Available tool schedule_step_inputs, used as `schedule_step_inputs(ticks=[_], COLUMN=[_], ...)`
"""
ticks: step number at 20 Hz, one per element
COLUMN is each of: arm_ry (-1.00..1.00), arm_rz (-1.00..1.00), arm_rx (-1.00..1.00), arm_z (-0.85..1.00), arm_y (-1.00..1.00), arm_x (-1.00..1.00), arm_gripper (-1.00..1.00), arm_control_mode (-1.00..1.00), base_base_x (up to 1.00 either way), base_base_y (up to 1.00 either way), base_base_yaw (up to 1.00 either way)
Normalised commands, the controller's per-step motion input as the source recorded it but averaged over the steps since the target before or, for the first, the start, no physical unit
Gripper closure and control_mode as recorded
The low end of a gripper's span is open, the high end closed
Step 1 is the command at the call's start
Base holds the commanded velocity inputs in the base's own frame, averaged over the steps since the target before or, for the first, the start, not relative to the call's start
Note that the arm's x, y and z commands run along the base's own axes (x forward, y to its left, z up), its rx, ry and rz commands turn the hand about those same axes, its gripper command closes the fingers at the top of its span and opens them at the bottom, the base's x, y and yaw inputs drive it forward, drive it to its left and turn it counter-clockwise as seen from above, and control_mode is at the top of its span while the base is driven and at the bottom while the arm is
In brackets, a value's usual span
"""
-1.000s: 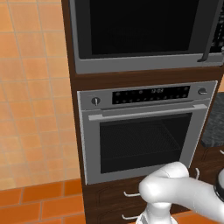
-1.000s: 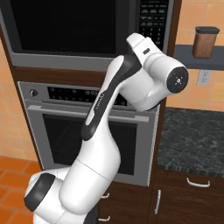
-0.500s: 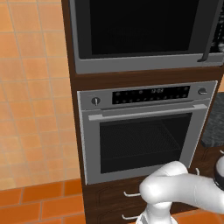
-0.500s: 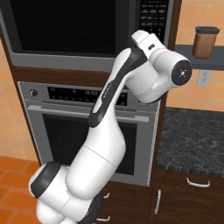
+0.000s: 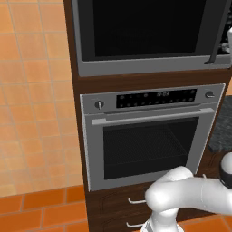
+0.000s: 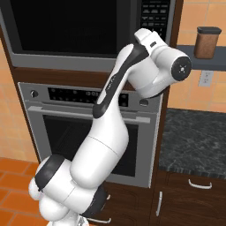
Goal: Open the microwave, place the bowl with waffle inside the microwave, then close the microwave door and turn it on.
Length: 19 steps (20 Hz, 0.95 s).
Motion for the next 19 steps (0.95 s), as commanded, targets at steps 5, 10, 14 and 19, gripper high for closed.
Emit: schedule_step_inputs(ticks=[5, 10, 14, 19], arm_ry=[0.00, 0.00, 0.00, -0.01], arm_rz=[0.00, 0.00, 0.00, -0.02], arm_rx=[0.00, 0.00, 0.00, 0.00], arm_z=[0.00, -0.02, -0.15, -0.13], arm_y=[-0.05, -0.02, 0.00, 0.00], arm_x=[0.25, 0.22, 0.23, 0.16], arm_gripper=[1.00, 1.00, 1.00, 1.00], arm_control_mode=[-1.00, -1.00, -1.00, -1.00], base_base_x=[0.00, 0.00, 0.00, 0.00], base_base_y=[0.00, 0.00, 0.00, 0.00], base_base_yaw=[0.00, 0.00, 0.00, 0.00])
